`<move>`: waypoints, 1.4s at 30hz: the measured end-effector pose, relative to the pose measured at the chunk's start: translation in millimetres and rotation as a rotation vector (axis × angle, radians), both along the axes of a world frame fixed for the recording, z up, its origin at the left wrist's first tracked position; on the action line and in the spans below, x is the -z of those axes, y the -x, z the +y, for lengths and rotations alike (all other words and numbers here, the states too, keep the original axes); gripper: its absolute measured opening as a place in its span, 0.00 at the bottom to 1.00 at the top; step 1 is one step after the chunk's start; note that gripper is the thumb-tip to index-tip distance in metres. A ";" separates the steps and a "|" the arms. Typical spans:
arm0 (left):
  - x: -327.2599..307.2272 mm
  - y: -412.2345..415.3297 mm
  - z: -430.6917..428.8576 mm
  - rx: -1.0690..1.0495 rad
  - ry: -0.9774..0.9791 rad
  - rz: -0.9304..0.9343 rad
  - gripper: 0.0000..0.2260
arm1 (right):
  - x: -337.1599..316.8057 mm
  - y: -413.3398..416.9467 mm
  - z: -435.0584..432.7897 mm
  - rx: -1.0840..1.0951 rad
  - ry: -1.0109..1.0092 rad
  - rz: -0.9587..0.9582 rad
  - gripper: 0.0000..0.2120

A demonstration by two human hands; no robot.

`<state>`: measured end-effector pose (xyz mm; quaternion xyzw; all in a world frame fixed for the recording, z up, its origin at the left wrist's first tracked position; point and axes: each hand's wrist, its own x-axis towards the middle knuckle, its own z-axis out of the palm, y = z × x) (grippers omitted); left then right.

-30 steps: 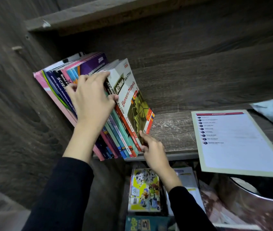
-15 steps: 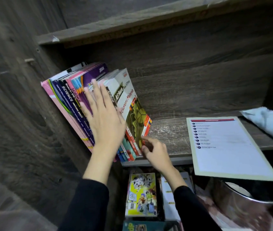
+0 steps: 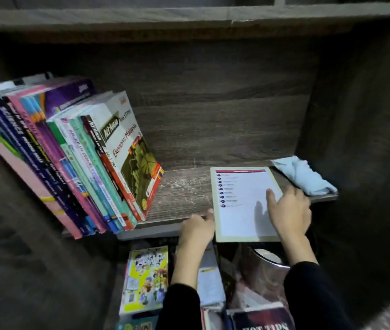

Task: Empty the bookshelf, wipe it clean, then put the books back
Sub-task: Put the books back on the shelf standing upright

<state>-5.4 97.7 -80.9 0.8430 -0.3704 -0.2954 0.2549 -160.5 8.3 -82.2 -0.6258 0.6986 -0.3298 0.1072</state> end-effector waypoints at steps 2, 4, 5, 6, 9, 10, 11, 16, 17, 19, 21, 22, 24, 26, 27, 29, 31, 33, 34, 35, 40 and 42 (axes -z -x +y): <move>13.9 4.3 -13.4 -0.003 0.021 0.165 0.32 | 2.3 17.1 -1.9 0.046 -0.136 -0.044 0.29; 28.8 6.0 -23.4 -0.031 0.075 0.346 0.33 | 4.8 28.5 -4.2 0.065 -0.249 -0.154 0.31; 33.3 6.9 -25.5 -0.058 0.107 0.450 0.31 | 6.4 32.2 -6.4 0.063 -0.302 -0.223 0.32; 33.5 9.3 -25.8 -0.078 0.140 0.553 0.28 | 8.8 35.3 -9.0 0.059 -0.357 -0.307 0.32; 29.9 11.7 -24.0 -0.059 0.182 0.709 0.16 | 18.0 38.1 -14.4 0.029 -0.451 -0.455 0.28; 29.1 11.1 -23.3 -0.051 0.195 0.728 0.15 | 21.0 38.1 -16.4 0.029 -0.446 -0.493 0.23; 27.2 10.3 -21.8 -0.050 0.209 0.737 0.14 | 23.3 38.0 -17.8 0.026 -0.436 -0.575 0.17; 17.9 -1.0 -16.5 -0.042 0.248 0.623 0.13 | 15.2 39.7 -13.6 -0.219 -0.671 -0.923 0.07; 16.1 -4.0 -15.4 -0.039 0.259 0.593 0.13 | 12.5 39.1 -10.6 -0.279 -0.726 -0.917 0.07; 12.1 -10.5 -12.4 -0.036 0.286 0.552 0.13 | 9.7 36.8 -6.9 -0.373 -0.769 -0.940 0.07; 8.0 -15.7 -8.8 -0.041 0.313 0.538 0.14 | 6.6 32.0 -5.6 -0.433 -0.716 -1.017 0.09; 6.3 -18.0 -7.4 -0.049 0.329 0.538 0.14 | 3.7 28.7 -5.3 -0.454 -0.667 -1.055 0.10; 4.3 -23.4 -5.6 -0.069 0.377 0.549 0.14 | -6.0 20.5 -1.6 -0.490 -0.556 -1.111 0.10; 1.4 -31.0 -3.9 -0.098 0.441 0.537 0.13 | -16.2 9.2 4.8 -0.524 -0.429 -1.125 0.10; -1.3 -35.7 -2.7 -0.113 0.474 0.481 0.14 | -21.1 2.5 8.6 -0.549 -0.361 -1.132 0.10; -8.7 -46.8 3.9 -0.151 0.533 0.263 0.17 | -27.7 -13.4 17.8 -0.604 -0.217 -1.123 0.11; -21.8 -56.9 15.5 -0.186 0.631 0.030 0.19 | -31.2 -32.5 25.4 -0.638 -0.087 -1.095 0.10; -39.1 -64.2 29.7 -0.205 0.768 -0.092 0.19 | -33.6 -55.9 34.2 -0.635 0.031 -1.053 0.08; -48.1 -67.0 36.5 -0.208 0.853 -0.092 0.19 | -33.4 -68.7 39.3 -0.630 0.087 -1.022 0.08; -58.7 -68.7 42.6 -0.205 0.934 -0.081 0.19 | -33.7 -80.7 45.6 -0.627 0.146 -0.978 0.09; -112.5 -72.5 62.1 -0.109 1.108 -0.210 0.33 | -30.1 -139.8 82.0 -0.643 0.468 -0.699 0.20; -130.1 -75.9 63.5 -0.047 1.087 -0.400 0.40 | -26.5 -161.1 93.7 -0.651 0.552 -0.552 0.25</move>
